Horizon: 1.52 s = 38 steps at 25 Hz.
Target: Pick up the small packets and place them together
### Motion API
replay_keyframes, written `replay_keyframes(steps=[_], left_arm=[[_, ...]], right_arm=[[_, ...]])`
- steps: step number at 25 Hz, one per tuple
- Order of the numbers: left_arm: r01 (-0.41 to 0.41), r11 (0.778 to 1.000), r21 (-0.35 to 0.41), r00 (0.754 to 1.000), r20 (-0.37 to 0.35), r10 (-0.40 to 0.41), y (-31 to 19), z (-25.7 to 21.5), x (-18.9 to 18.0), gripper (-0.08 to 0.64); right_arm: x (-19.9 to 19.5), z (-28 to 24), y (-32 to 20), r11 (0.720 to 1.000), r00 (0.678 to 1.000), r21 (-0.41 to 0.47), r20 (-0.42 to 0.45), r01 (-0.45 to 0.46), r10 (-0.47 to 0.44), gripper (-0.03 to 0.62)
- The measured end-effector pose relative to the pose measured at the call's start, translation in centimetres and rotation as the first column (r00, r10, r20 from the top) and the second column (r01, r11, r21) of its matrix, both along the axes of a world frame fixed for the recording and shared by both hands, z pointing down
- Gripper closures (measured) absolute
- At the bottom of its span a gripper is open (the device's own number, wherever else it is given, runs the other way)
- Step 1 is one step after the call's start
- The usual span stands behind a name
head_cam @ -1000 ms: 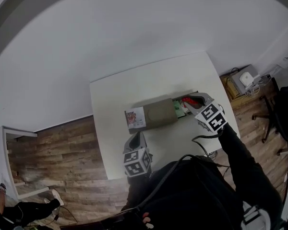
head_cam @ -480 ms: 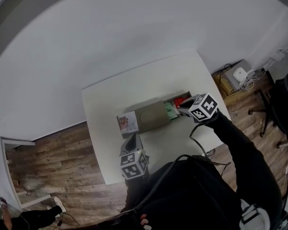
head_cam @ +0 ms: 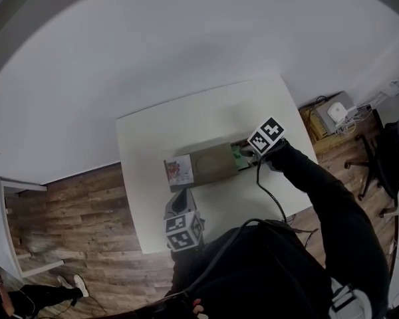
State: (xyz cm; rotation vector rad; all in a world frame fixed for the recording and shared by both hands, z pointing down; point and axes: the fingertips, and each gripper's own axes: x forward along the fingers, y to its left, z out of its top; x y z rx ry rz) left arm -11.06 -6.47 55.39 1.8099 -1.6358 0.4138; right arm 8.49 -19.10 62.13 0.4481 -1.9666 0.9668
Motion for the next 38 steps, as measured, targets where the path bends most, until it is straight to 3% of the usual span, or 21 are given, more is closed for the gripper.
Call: replay_keyframes(steps=[3,8,14,25,38], left_arm=[[0.011,1.0,-0.003,1.0,0.002,-0.011,0.1,0.1,-0.3,0.56],[0.014,1.0,-0.008,1.0,0.006,-0.014,0.1,0.4,-0.4,0.56],[0.012,1.0,-0.005,1.0,0.015,-0.012,-0.2,0.4,-0.5,0.56],[0.005,1.0,-0.015,1.0,0.018,-0.005,-0.4,0.5,-0.3,0.56],[0.003,1.0,-0.013,1.0,0.019,-0.003,-0.4,0.6,-0.6,0.56]], right_arm=[[0.1,0.9,0.1,1.0,0.999,-0.023,-0.039,0.017,-0.018,0.508],[0.0,1.9,-0.1,0.996,0.999,-0.093,-0.04,-0.018,0.015,0.501],[-0.1,2.2,-0.2,0.993,0.998,-0.116,-0.055,-0.024,0.018,0.502],[-0.5,2.4,0.5,0.982,0.999,-0.185,-0.029,-0.027,0.022,0.552],[-0.1,1.3,0.2,0.983,0.998,-0.175,0.024,-0.044,0.049,0.589]])
